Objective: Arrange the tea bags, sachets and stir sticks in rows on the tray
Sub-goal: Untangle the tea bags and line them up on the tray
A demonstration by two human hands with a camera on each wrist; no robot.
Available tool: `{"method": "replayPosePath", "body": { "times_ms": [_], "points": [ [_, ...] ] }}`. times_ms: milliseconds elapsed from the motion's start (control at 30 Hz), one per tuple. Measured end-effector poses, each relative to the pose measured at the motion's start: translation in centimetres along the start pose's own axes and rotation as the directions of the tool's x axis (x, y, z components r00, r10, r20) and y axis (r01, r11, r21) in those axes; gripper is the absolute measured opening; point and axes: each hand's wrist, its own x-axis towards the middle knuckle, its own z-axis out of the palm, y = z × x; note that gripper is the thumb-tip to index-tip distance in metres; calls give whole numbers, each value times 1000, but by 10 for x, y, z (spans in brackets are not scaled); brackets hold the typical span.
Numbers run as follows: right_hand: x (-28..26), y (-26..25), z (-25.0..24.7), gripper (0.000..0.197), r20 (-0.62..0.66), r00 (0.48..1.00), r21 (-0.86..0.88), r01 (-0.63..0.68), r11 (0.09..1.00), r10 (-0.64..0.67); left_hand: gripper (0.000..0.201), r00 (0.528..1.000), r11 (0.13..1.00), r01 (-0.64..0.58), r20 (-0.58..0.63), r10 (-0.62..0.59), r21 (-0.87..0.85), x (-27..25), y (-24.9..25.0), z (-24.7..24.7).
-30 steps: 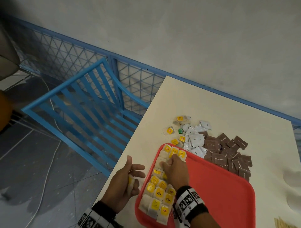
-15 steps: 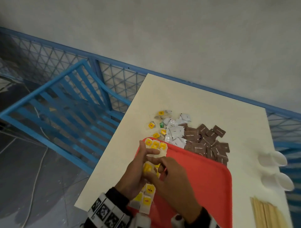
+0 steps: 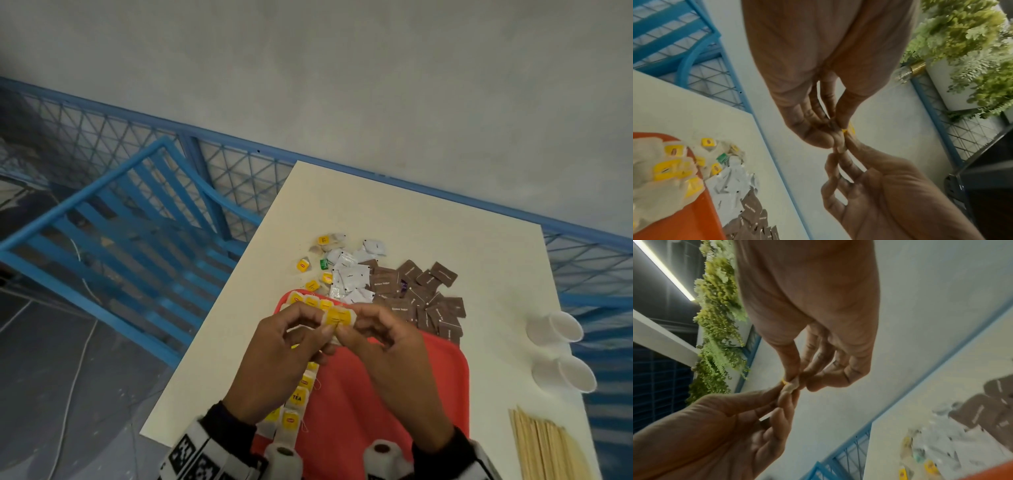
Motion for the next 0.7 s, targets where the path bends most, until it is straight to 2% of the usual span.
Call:
{"method": "replayPosePath", "body": {
  "times_ms": [67,167,233,300,333,400,500,567,700],
  "points": [
    [1,-8,-3,15,-1,999,3,43,999,-43,18,999,1000,-31,-14,31,7,1,5,1],
    [3,-17,-6,3,-21,994,-25,108,994,-109,11,999,997,-31,25,29,70,1,9,2],
    [3,-22,-10,5,-47,992,-1,118,993,-118,36,998,988,-22,54,14,154,1,8,0],
    [4,-25,-15,9,-61,990,12,127,992,-126,58,993,959,-94,94,71,266,0,5,-3],
    [5,-25,-16,8,-62,989,-7,134,991,-134,63,987,940,-149,103,123,306,0,6,-3],
    [5,-23,-17,5,-29,985,-74,169,983,-172,54,967,910,-255,77,244,328,0,12,-2],
    [4,-20,-17,11,19,982,-113,191,975,-191,25,918,855,-380,34,394,352,3,22,2],
    [4,-22,-14,12,29,987,-83,159,984,-157,18,921,882,-371,-2,389,291,3,23,5],
    [0,-22,-8,12,133,983,-140,146,979,-127,12,963,965,-260,-62,262,47,3,24,4]
  ]
}}
